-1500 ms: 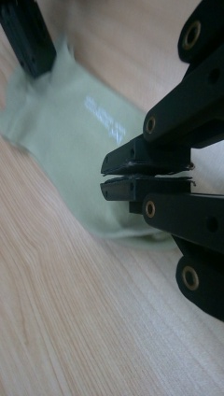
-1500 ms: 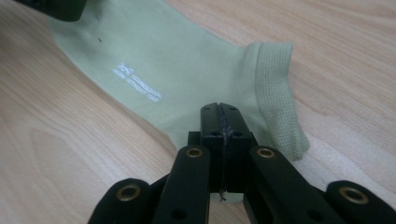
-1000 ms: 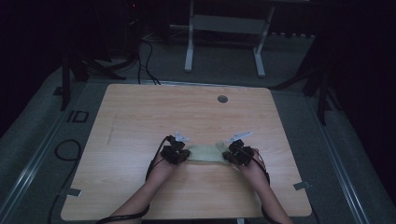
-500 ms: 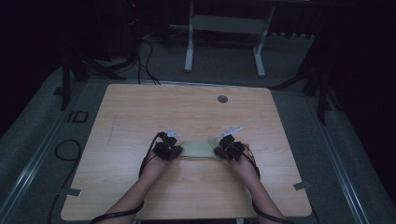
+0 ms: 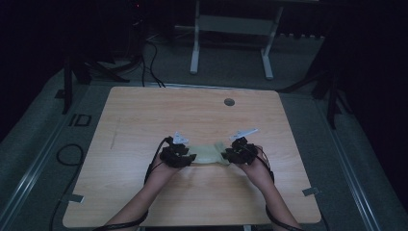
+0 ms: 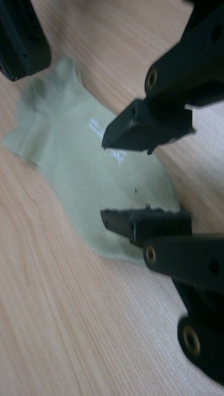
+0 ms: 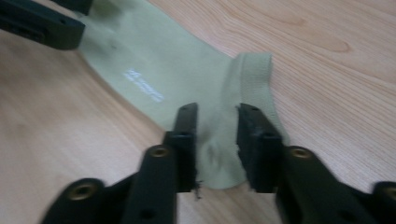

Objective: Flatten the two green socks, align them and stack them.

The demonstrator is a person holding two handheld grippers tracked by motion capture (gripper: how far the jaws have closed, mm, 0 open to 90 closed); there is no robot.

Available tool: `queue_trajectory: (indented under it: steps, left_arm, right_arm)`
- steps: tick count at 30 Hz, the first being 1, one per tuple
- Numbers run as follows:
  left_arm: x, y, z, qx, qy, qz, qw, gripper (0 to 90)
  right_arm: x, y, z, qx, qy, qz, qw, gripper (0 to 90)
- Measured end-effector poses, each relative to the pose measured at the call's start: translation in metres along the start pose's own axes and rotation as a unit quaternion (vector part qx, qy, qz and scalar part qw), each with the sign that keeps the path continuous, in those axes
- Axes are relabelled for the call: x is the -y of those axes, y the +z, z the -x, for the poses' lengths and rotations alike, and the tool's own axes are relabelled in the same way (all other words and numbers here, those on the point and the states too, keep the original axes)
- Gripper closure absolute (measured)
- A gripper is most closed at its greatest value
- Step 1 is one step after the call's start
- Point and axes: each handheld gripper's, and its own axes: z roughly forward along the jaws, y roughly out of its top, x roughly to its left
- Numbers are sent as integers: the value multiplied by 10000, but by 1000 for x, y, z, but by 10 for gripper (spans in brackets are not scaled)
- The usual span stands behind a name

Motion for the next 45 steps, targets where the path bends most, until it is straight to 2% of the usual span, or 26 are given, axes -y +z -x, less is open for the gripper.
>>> queue_trajectory:
  steps: [1,2,6,9,10,12,13,14,17,22,24,25,27,32,38,41,45]
  left_arm:
    - [1,-1,2,-17,21,12,10000,497]
    - [2,-1,3,-35,51,1,10000,463]
    - [6,-2,3,-64,29,-25,10000,271]
    - [8,-4,4,-189,137,-118,9997,257]
    - [10,-5,5,-217,149,-81,9996,242]
    - [13,-7,5,-261,199,-46,9995,194]
    - [16,-8,5,-257,214,-38,9994,153]
    - [18,-9,4,-271,211,-27,9994,137]
    - [26,-13,1,-282,139,20,9995,76]
    - [38,-23,-1,-357,134,98,9992,72]
    - [44,-26,-3,-362,114,76,9993,13]
    - [46,-27,-4,-336,82,78,9994,13]
    - [51,-31,-6,-448,79,99,9989,13]
    - [62,-40,-14,-437,-38,173,9989,13]
    - [76,-52,-22,-553,-112,223,9982,13]
    - [81,-57,-25,-534,-158,218,9982,14]
    - [95,-72,-28,-644,-237,371,9970,14]
  right_arm:
    - [1,-5,0,-95,-9,158,9998,588]
    - [2,-7,0,-143,-12,193,9997,533]
    - [6,-8,1,-133,-17,173,9998,386]
    - [10,-11,0,-48,-37,263,9996,310]
    - [12,-12,1,-104,-16,274,9996,333]
    - [15,-12,2,-429,-31,138,9990,283]
    - [18,-13,1,-451,-84,118,9989,262]
    - [20,-13,1,-446,-113,99,9989,218]
    - [27,-16,4,-366,-124,182,9991,163]
    - [41,-22,7,-138,-259,244,9993,143]
    - [49,-24,10,-58,-300,204,9993,139]
    - [51,-26,11,-20,-271,192,9994,138]
    - [57,-28,14,42,-274,162,9995,135]
    - [69,-36,20,205,-209,307,9991,132]
    - [81,-41,25,251,-115,366,9989,126]
    - [85,-42,27,316,-69,412,9986,125]
    - [95,-49,30,490,-34,598,9970,125]
